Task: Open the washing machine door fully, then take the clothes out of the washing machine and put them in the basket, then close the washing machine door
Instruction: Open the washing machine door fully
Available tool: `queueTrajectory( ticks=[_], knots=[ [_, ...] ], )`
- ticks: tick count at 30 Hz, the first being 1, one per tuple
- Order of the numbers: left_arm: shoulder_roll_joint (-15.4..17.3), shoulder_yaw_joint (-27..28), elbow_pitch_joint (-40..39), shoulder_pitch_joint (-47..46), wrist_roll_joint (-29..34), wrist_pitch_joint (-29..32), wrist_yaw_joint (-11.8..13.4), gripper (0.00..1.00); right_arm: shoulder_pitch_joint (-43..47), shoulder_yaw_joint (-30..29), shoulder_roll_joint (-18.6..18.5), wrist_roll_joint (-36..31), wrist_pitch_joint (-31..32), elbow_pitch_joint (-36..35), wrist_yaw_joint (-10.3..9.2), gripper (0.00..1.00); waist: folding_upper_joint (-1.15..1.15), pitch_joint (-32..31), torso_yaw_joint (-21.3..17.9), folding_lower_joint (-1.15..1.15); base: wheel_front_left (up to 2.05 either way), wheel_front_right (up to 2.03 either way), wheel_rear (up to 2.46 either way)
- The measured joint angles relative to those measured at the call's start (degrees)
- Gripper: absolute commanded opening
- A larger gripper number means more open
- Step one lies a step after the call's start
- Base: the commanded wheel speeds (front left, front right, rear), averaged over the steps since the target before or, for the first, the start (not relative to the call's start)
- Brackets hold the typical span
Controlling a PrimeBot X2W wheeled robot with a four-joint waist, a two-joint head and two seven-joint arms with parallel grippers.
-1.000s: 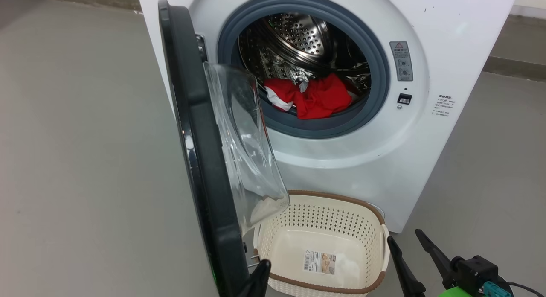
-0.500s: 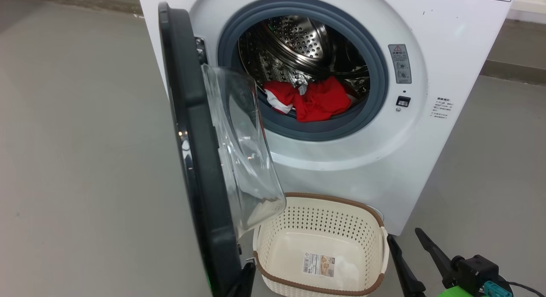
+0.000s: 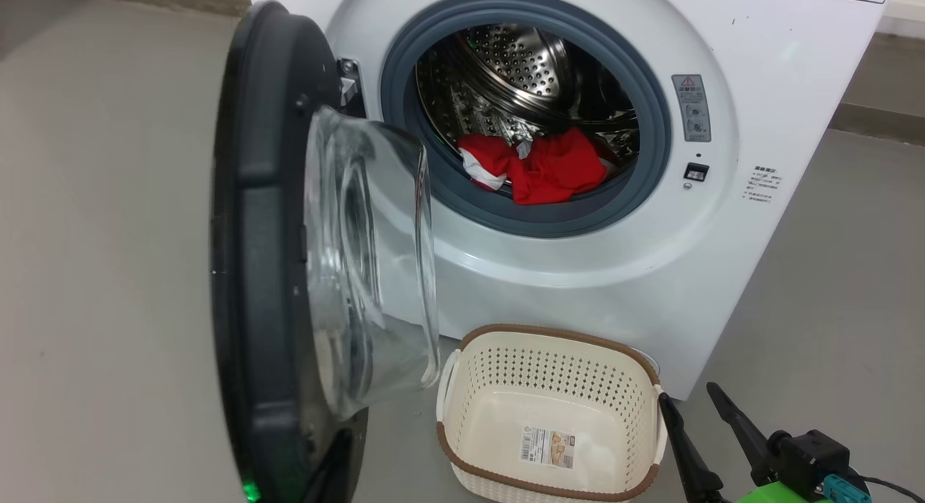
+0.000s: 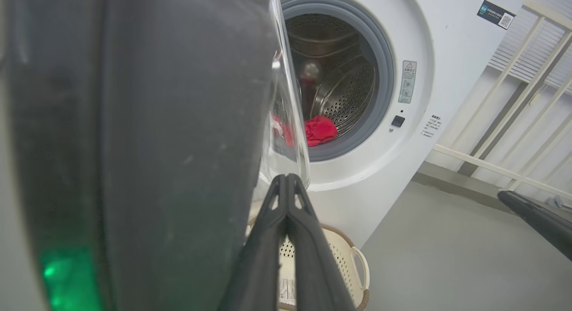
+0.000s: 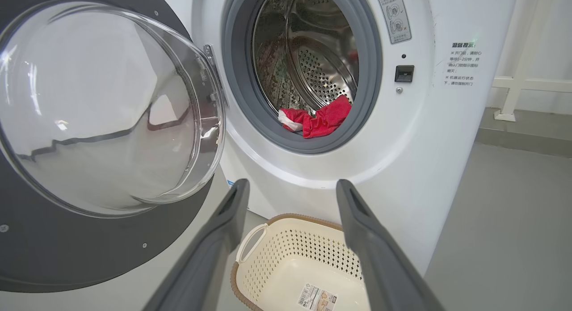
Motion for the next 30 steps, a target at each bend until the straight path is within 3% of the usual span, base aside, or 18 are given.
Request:
queueTrajectory(
  ticks=[16, 30],
  knots=[
    [0.0, 12.6, 0.2, 1.1, 3.3, 0.0, 1.5, 0.0, 0.0, -0.1, 0.0, 0.0, 0.0, -0.2, 0.0, 1.0, 0.0, 1.2, 0.4, 0.0, 0.0, 0.0, 0.0],
    [0.0, 25.2, 4.2, -6.8, 4.3, 0.2, 0.8, 0.0, -0.5, -0.2, -1.6, 0.0, 0.0, -0.7, 0.0, 1.0, 0.0, 4.0, -1.0, 0.0, 0.0, 0.0, 0.0]
  ],
)
